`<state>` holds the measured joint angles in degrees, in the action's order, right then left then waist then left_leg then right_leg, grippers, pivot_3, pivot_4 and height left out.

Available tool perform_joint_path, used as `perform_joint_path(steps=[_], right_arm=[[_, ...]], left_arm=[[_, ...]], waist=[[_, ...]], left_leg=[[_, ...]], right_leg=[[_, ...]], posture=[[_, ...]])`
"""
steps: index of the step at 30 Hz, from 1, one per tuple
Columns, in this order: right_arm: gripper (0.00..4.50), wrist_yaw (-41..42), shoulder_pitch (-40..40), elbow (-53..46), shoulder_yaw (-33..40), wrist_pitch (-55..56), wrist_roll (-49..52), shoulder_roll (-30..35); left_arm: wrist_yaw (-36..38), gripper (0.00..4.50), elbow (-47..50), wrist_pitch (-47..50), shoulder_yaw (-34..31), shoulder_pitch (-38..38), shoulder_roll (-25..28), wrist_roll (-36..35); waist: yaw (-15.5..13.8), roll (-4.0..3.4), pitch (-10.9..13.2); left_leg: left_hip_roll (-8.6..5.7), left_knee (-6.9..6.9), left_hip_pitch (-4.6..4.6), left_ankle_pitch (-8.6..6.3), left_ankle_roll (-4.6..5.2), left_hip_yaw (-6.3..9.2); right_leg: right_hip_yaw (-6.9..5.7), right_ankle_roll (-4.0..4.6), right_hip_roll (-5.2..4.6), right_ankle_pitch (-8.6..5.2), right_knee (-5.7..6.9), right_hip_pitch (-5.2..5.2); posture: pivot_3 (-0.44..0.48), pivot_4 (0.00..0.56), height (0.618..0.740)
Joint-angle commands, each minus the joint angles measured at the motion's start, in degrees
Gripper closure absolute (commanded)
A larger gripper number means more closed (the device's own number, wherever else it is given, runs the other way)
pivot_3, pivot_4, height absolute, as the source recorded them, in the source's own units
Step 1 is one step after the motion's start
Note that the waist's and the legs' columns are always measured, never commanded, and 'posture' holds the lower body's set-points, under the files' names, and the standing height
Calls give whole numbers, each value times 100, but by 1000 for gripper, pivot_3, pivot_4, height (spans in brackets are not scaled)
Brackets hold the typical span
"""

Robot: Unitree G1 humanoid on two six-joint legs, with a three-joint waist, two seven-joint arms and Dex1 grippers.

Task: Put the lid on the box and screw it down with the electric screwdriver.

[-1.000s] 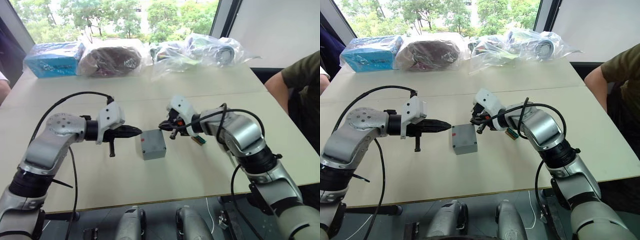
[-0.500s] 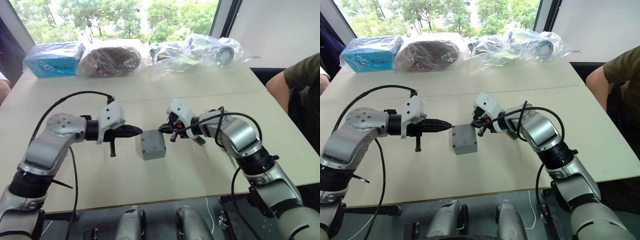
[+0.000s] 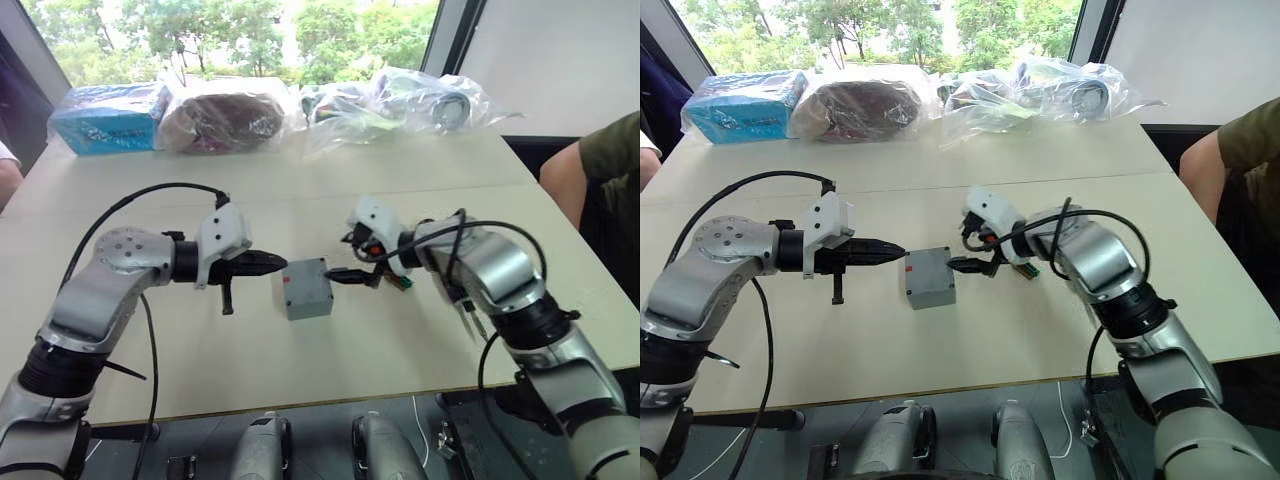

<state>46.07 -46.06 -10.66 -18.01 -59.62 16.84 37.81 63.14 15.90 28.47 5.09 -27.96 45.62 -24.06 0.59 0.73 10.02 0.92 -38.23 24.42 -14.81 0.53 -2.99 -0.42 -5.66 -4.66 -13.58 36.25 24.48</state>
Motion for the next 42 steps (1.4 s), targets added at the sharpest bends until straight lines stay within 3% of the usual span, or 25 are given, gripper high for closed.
perform_joint_path(steps=[1, 5, 9, 12, 21, 30, 33, 38, 39, 42], right_arm=[[6, 240, -374, -358, 320, -451, 8, 789], [6, 638, -675, -113, -105, -1215, -14, 1768], [6, 674, -1109, 502, -619, -1912, -130, 2009], [6, 725, -1177, 906, -1040, -1642, -410, 2140], [6, 931, -1573, 2602, -1593, -2190, -414, 1616], [6, 1006, -1883, 3653, -2026, -2307, -513, 997], [611, 1057, -1902, 3835, -2170, -2227, -588, 875], [2367, 1140, -2015, 4059, -2236, -2131, -708, 691], [2569, 1147, -2051, 4082, -2253, -2064, -763, 675], [2603, 1090, -2208, 4215, -2130, -1878, -930, 693]], left_arm=[[85, 4500, -15, -95, -133, -290, -71, -122], [145, 4500, -62, -197, -28, -451, -268, -133], [168, 4500, 6, -261, 23, -471, -442, -126], [194, 4500, 28, -322, 90, -494, -569, -101], [222, 4500, 52, -447, 161, -479, -788, -46], [41, 4500, 22, -547, 154, -419, -845, 29], [-38, 4500, 3, -588, 163, -395, -850, 75], [-92, 4500, 25, -619, 150, -321, -818, 107], [-108, 4500, 51, -616, 149, -284, -806, 117], [-119, 4500, 81, -586, 108, -199, -731, 112]], waist=[[-5, -3, 2], [5, -2, 2], [46, -2, 2], [21, -2, 2], [9, -3, 2], [16, -3, 2], [8, -2, 1], [18, -1, 0], [31, -2, 0], [48, -1, -1]], left_leg=[[0, 0, 0, 0, 0, 1], [0, 2, -1, 0, 0, -1], [2, 3, -3, 0, 0, -3], [2, 4, -2, 0, 0, -3], [-1, 0, 3, 0, 0, -7], [0, 2, 2, 0, 0, -5], [0, 1, 2, 0, 0, -4], [0, 0, 1, 0, 0, -4], [0, 0, 0, 0, 0, -4], [0, 0, -2, 0, 0, -6]], right_leg=[[0, 0, 0, 0, -1, 1], [0, 1, 1, 0, -3, 1], [3, 1, 4, -1, -4, 2], [4, 1, 5, -1, -3, 5], [6, 1, 0, -1, -5, 6], [5, 0, 3, 0, -2, 6], [4, 0, 3, 0, -2, 6], [4, 0, 3, 1, -2, 4], [4, 0, 3, 1, -2, 4], [4, -1, 5, 1, 0, 4]], posture=[[0, 150, 740], [0, 150, 740], [0, 150, 740], [0, 150, 740], [0, 150, 740], [0, 150, 740], [0, 150, 740], [0, 150, 740], [0, 150, 740], [0, 150, 740]])
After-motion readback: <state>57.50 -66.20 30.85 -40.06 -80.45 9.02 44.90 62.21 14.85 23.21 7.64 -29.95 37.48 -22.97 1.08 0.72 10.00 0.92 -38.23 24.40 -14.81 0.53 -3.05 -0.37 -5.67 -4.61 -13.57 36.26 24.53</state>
